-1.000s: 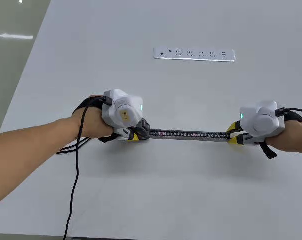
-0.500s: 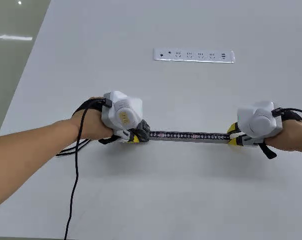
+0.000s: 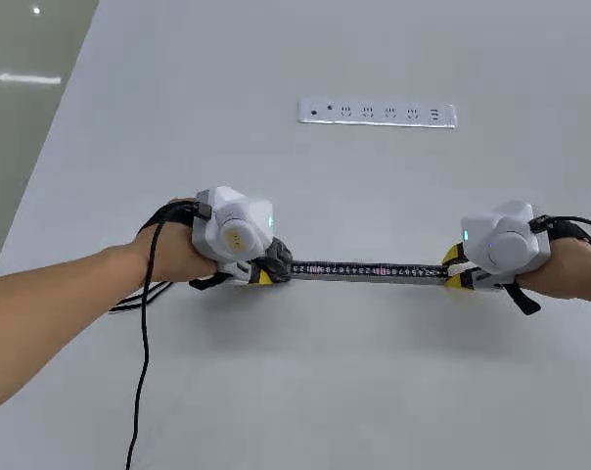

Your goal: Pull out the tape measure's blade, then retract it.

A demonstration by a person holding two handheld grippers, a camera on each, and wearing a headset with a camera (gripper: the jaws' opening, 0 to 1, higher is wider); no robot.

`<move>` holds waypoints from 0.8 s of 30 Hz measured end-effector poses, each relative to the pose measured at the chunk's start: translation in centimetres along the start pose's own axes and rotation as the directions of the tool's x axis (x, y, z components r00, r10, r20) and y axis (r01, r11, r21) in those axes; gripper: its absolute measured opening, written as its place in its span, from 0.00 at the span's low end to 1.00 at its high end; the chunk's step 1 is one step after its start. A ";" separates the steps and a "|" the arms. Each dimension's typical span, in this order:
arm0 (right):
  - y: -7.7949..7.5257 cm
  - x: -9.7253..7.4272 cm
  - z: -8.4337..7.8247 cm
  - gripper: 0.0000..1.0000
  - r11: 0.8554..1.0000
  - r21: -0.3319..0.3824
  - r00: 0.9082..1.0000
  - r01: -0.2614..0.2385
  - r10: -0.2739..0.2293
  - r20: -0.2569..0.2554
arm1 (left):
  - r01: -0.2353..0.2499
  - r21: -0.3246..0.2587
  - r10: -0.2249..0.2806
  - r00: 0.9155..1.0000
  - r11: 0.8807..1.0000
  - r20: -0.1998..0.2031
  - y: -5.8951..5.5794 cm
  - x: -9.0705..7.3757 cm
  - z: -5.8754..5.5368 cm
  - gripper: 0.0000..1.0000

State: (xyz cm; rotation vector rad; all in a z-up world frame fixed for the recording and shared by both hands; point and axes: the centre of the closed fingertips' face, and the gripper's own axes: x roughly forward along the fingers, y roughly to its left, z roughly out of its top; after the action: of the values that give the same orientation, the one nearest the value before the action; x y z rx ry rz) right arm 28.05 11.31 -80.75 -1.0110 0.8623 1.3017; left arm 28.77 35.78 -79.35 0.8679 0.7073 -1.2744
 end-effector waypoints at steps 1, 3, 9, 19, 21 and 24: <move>0.0 0.0 0.0 0.17 1.000 -0.001 1.000 0.001 -0.001 0.000 | 0.000 -0.003 0.000 1.000 1.000 0.002 0.0 0.0 0.0 0.38; 0.0 0.0 0.1 0.17 1.000 -0.006 1.000 0.002 -0.002 -0.001 | -0.003 -0.007 0.003 1.000 1.000 0.005 0.1 0.0 0.1 0.38; -0.1 0.0 0.3 0.19 1.000 0.007 1.000 0.013 -0.013 -0.002 | -0.016 -0.018 0.017 1.000 1.000 0.012 0.2 -0.1 0.1 0.39; 0.1 -0.1 0.3 0.25 0.999 0.050 1.000 0.023 -0.023 0.003 | -0.053 -0.061 0.055 0.998 0.997 0.022 0.5 -1.0 -0.2 0.43; 0.2 -0.2 0.2 0.26 0.998 0.061 1.000 0.031 -0.031 0.002 | -0.062 -0.065 0.063 0.998 0.996 0.017 0.5 -1.1 -0.3 0.44; 0.1 -0.6 0.5 0.27 0.992 0.113 0.998 0.049 -0.052 0.025 | -0.077 -0.085 0.079 0.997 0.993 0.018 0.6 -1.4 -0.3 0.46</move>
State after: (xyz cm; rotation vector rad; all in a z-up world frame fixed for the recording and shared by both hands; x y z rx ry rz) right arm 27.90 11.52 -80.01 -0.9185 0.8737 1.2083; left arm 29.17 36.78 -78.23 0.8049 0.6985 -1.1744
